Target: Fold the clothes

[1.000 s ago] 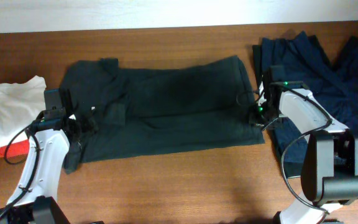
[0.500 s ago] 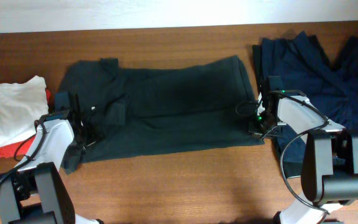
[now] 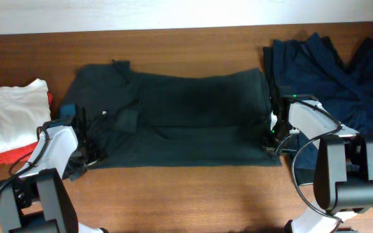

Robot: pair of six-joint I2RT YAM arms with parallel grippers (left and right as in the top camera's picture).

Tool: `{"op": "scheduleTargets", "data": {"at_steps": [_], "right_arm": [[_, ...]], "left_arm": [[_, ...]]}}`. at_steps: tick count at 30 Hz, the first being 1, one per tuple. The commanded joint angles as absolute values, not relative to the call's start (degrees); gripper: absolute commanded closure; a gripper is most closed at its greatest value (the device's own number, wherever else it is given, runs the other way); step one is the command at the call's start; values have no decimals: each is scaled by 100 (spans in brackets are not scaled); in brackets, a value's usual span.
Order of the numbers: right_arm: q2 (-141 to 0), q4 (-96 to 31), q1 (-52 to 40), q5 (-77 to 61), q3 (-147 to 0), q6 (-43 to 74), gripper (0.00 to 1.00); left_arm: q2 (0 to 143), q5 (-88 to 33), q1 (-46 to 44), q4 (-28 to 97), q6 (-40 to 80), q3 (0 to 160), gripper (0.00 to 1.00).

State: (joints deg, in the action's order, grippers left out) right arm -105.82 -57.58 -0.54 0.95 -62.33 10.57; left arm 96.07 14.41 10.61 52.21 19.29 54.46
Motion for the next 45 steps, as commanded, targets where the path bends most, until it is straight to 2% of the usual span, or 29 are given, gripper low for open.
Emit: {"op": "scheduleTargets", "data": {"at_steps": [1,10,14,16,20,21,23,24,28,31,34,38,42,44,45], "right_arm": [[-10624,-5874,-69,375,-6165,1098,96],[-10624,-5808,-69,526,-6165,1098,96],[-10624,-5802,-69,523,-6165,1098,96],[-10624,-5782,-69,521,-6165,1098,96],[-10624,-5789,-69,521,-6165,1098,96],[-10624,-5789,-69,521,-6165,1098,96],[-10624,-5789,-69,519,-6165,1098,96],[-10624,-5789,-69,519,-6167,1100,96],[-10624,-5789,-69,519,-6165,1100,96],[-10624,-5791,-69,519,-6167,1100,96],[-10624,-5791,-69,521,-6165,1100,96],[-10624,-5791,-69,519,-6165,1100,96],[-10624,-5791,-69,521,-6165,1098,96],[-10624,-5791,-69,521,-6165,1100,96],[-10624,-5791,-69,521,-6165,1100,96]], "left_arm": [[9653,1750,1066,5413,2272,5402,7],[9640,2585,1363,5581,2744,5489,8],[9526,1874,1590,5822,2611,5872,9],[9395,1455,1479,5743,2268,5966,9],[9124,1476,1031,5481,2217,5972,9],[9126,1474,967,5424,2217,5972,11],[9137,1476,827,5349,2220,5918,33],[9137,1474,786,5317,2220,5857,39],[9137,1476,755,5109,2222,5594,39],[9144,1498,755,4786,2224,5290,47],[9172,1500,755,4584,2224,5065,48],[9174,1831,755,4558,2224,5002,60],[9177,1957,755,4545,2224,5000,65],[9177,2064,755,4547,2224,4995,73],[9177,2080,755,4547,2224,4995,73]]}}
